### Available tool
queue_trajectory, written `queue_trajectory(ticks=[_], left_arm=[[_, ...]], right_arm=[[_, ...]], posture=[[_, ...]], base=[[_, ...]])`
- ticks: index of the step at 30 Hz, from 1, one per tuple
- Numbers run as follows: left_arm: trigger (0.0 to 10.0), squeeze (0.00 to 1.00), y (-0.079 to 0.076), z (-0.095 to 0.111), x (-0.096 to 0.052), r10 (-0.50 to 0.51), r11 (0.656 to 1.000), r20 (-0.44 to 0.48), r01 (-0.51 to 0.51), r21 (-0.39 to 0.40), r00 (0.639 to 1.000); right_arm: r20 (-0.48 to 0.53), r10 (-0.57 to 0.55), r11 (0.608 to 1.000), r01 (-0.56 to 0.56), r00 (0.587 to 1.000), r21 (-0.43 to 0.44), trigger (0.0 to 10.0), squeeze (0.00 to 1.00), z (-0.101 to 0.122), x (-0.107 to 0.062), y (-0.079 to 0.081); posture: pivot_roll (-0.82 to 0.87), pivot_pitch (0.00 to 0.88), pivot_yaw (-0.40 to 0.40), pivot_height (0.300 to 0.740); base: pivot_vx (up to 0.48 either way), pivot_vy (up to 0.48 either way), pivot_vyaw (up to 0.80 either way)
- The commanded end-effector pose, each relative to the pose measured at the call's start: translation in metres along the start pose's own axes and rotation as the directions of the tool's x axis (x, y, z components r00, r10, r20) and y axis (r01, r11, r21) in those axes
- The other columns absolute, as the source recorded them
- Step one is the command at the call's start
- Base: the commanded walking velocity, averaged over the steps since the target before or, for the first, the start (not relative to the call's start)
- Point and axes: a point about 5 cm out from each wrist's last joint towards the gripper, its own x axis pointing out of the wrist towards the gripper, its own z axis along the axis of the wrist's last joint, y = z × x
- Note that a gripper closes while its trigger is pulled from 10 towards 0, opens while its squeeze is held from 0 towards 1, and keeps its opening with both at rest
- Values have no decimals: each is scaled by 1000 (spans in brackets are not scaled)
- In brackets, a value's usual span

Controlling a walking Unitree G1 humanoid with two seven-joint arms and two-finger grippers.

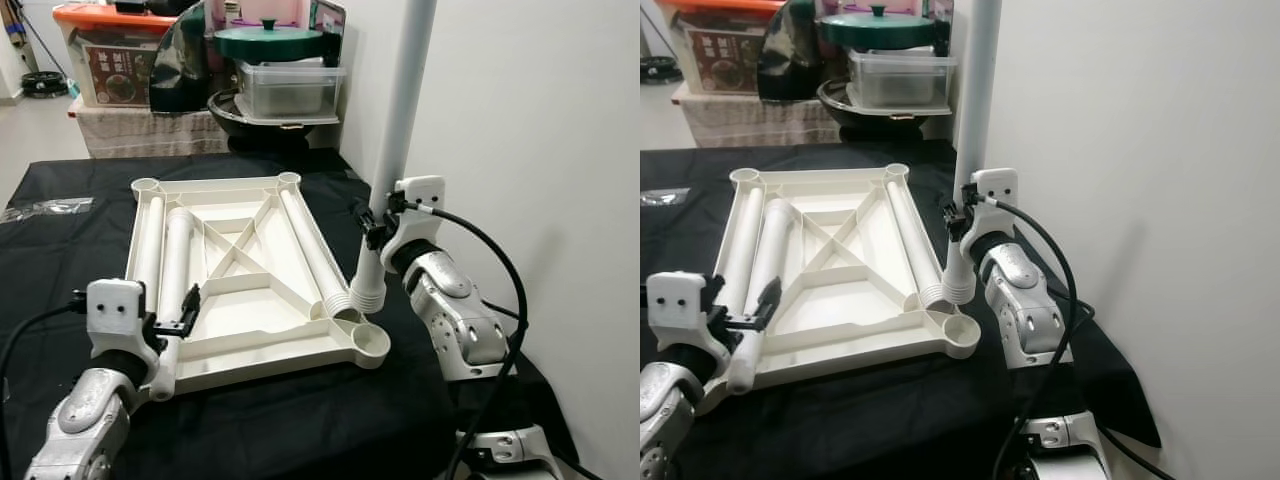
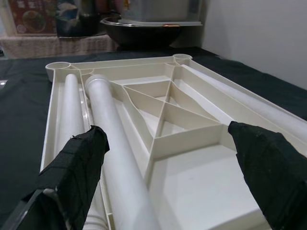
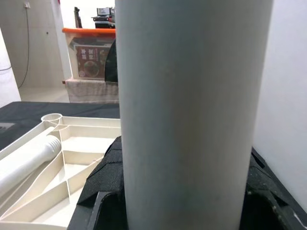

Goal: Building children table

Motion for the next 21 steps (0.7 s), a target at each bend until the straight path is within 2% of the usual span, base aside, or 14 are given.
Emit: queue_trajectory(ticks=[1, 6, 21], left_arm=[[10000, 0, -2, -3, -2, -12, 999, -17, 13, 39, 1000], [10000, 0, -3, -3, -1, -11, 999, -3, 11, 41, 1000], [10000, 0, 6, -9, 4, 70, 995, -24, -68, 73, 997]], right_arm=[[3, -3, 1000, 3, 1000, -4, 10000, 0, 2, -2, 0], [0, -5, 1000, 5, 1000, -8, 10000, 0, 1, -2, -1], [-21, -36, 999, 35, 999, -37, 10000, 0, -8, -3, -5]], posture=[[68, 0, -72, 740], [65, 0, -71, 740], [63, 0, -70, 740]], base=[[-262, 0, 0], [-480, 0, 0], [0, 0, 0]])
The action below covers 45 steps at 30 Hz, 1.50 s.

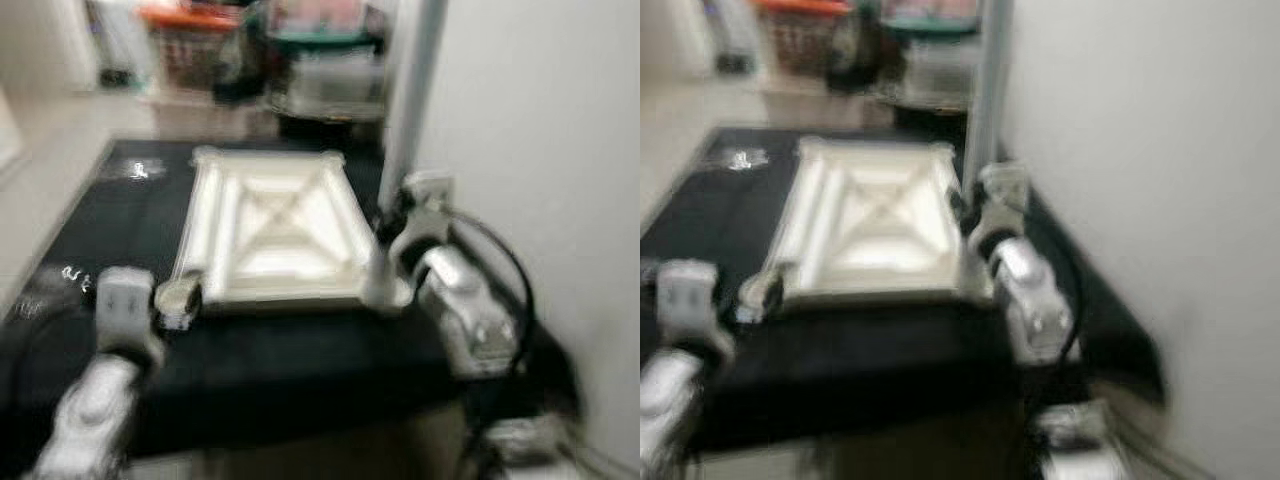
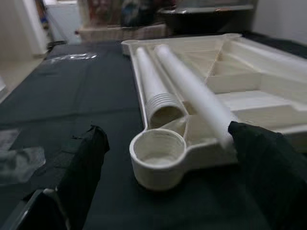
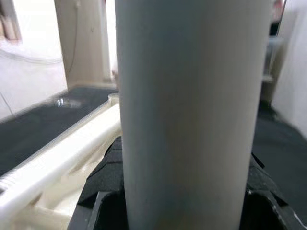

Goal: Building children table

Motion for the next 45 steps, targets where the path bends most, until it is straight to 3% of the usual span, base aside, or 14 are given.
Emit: queue_trajectory(ticks=[1, 8, 15, 24, 27, 29, 35, 39, 45], left_arm=[[10000, 0, 4, 0, 2, 25, 999, 1, -25, 23, 1000], [10000, 0, 2, 2, 3, -2, 1000, 22, 2, -11, 1000], [10000, 0, 0, 5, 3, -12, 1000, 42, 13, -22, 999], [10000, 0, -4, 10, 4, -41, 999, 79, 44, -25, 996], [10000, 0, -5, 9, 3, -50, 998, 69, 52, -27, 996], [10000, 0, -7, 10, 2, -59, 998, 74, 61, -24, 995], [10000, 0, -7, 10, 2, -68, 998, 77, 69, -13, 995], [10000, 0, -8, 10, 2, -72, 997, 79, 73, -12, 994], [10000, 0, -10, 9, 2, -79, 997, 75, 80, -14, 994]], right_arm=[[21, -16, 1000, 16, 1000, 5, 10000, 0, 5, 2, -1], [103, -70, 997, 68, 992, 23, 10000, 0, 17, 1, -7], [203, -196, 981, 190, 959, 47, 10000, 0, 31, -3, -19], [216, -212, 977, 201, 953, 72, 10000, 0, 34, -2, -20], [196, -205, 977, 187, 959, 104, 10000, 0, 30, -1, -17], [206, -201, 980, 194, 958, 54, 10000, 0, 30, -2, -16], [189, -178, 982, 164, 966, 89, 10000, 0, 28, 0, -12], [191, -157, 987, 152, 969, 45, 10000, 0, 28, -1, -9], [144, -7, 1000, 4, 989, 19, 10000, 0, 20, 0, 6]], posture=[[63, 0, -70, 740], [58, 0, -63, 740], [61, 0, -62, 740], [59, 0, -61, 740], [63, 0, -63, 740], [63, 0, -63, 740], [66, 0, -64, 740], [62, 0, -62, 740], [59, 0, -64, 740]], base=[[0, 0, 0], [0, 0, 0], [308, 0, 0], [286, 0, 0], [0, 0, -800], [0, 0, -650], [0, 0, -533], [0, 0, -259], [0, 0, 0]])
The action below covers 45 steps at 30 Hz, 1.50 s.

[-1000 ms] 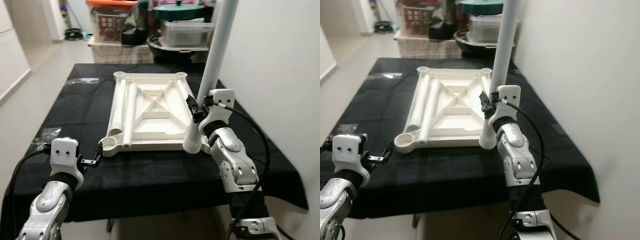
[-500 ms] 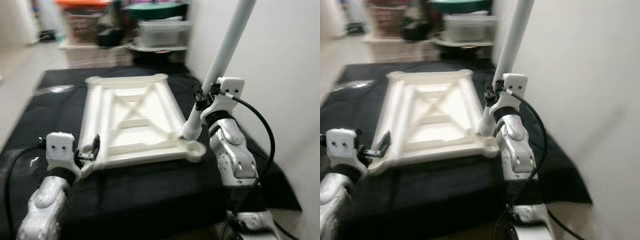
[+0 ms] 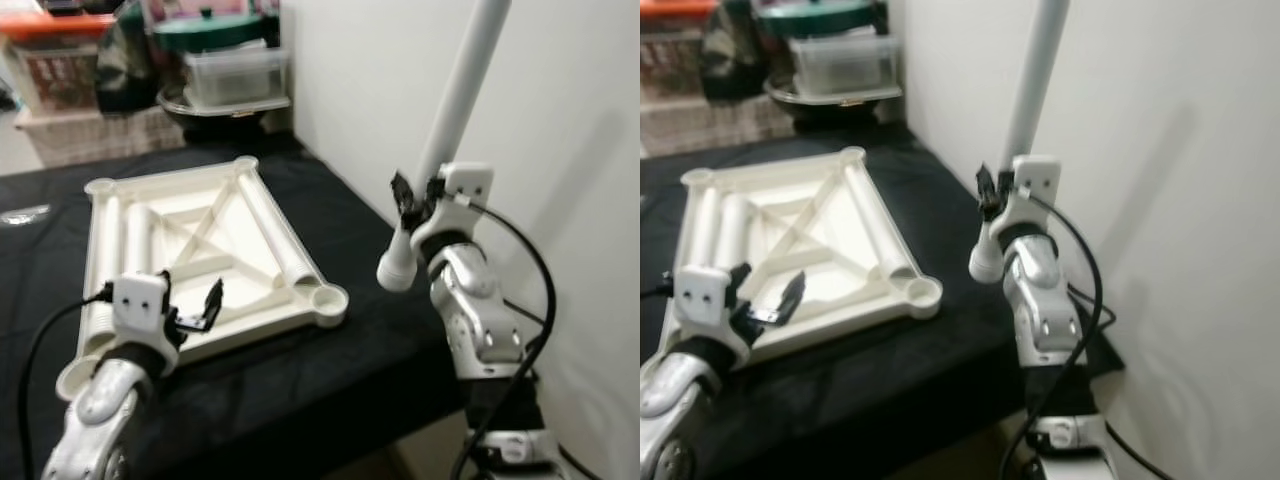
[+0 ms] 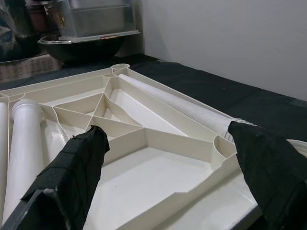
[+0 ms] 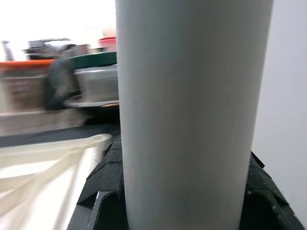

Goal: Building children table

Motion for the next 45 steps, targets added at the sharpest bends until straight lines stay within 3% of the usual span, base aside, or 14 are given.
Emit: queue_trajectory(ticks=[1, 6, 14, 31, 45], left_arm=[[10000, 0, 0, -2, -1, 2, 1000, -8, -2, 4, 1000], [10000, 0, 0, -3, 0, 3, 1000, -17, -3, -3, 1000], [10000, 0, 0, -4, 0, 7, 1000, -15, -7, -9, 1000], [10000, 0, -3, -4, -2, -8, 1000, -16, 9, 22, 1000], [10000, 0, -5, -8, -1, -11, 997, -29, 13, 74, 1000]], right_arm=[[-7, 64, 998, -64, 998, 2, 10000, 0, 0, 0, 10], [-16, 84, 996, -84, 996, -6, 10000, 0, -3, 1, 13], [-22, 94, 996, -94, 995, -8, 10000, 0, -4, 1, 15], [-31, 96, 995, -97, 995, -15, 10000, 0, -6, 5, 13], [-57, 30, 998, -33, 998, -51, 10000, 0, -14, 4, -16]], posture=[[59, 0, -64, 740], [60, 0, -65, 740], [61, 0, -68, 740], [67, 0, -69, 740], [59, 0, -66, 740]], base=[[0, 0, 0], [0, 0, 0], [0, 456, 0], [0, 0, 0], [0, 0, 0]])
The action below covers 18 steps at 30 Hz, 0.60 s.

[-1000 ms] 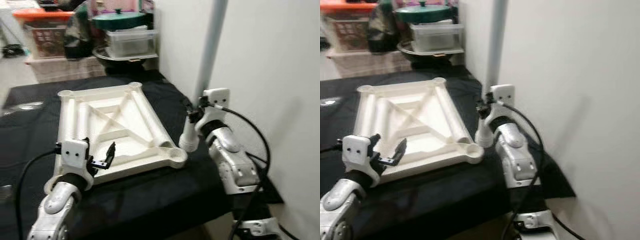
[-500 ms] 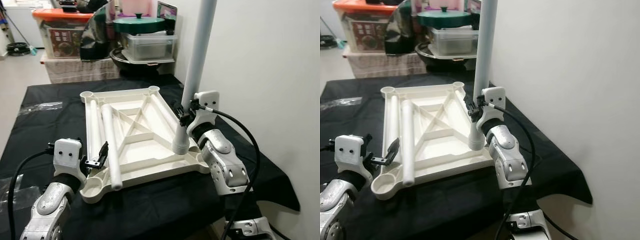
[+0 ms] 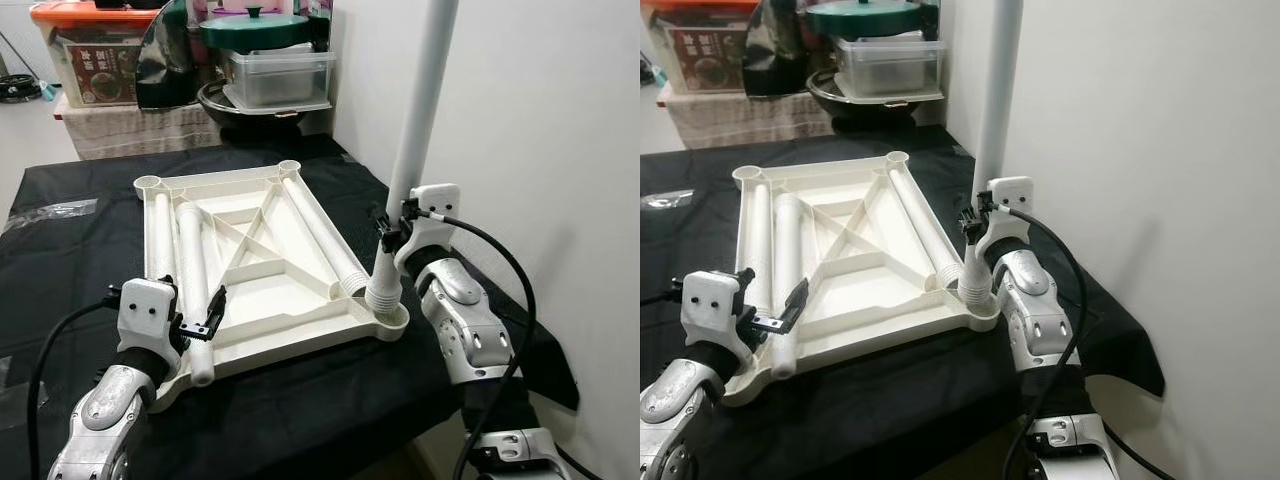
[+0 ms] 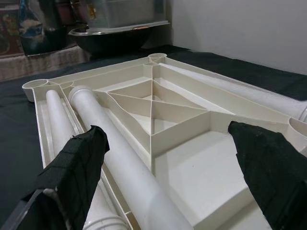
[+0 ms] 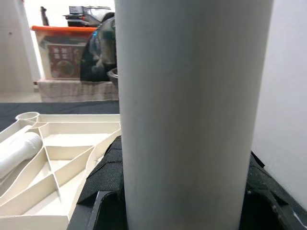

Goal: Building children table

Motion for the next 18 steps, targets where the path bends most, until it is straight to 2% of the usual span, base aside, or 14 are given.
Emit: queue_trajectory(ticks=[1, 8, 18], left_arm=[[10000, 0, -1, -6, 0, -9, 999, -22, 10, 33, 1000], [10000, 0, -6, -7, 2, -35, 997, -26, 36, 66, 999], [10000, 0, -6, -9, 1, -33, 996, -36, 36, 81, 999]], right_arm=[[9, -23, 1000, 23, 1000, -15, 10000, 0, -2, -2, -8], [15, -30, 1000, 30, 999, -5, 10000, 0, -8, -3, -6], [-11, -9, 1000, 9, 1000, 14, 10000, 0, -21, -6, -3]], posture=[[58, 0, -65, 740], [62, 0, -62, 740], [65, 0, -63, 740]], base=[[0, 0, 0], [0, 0, 0], [0, 0, -48]])
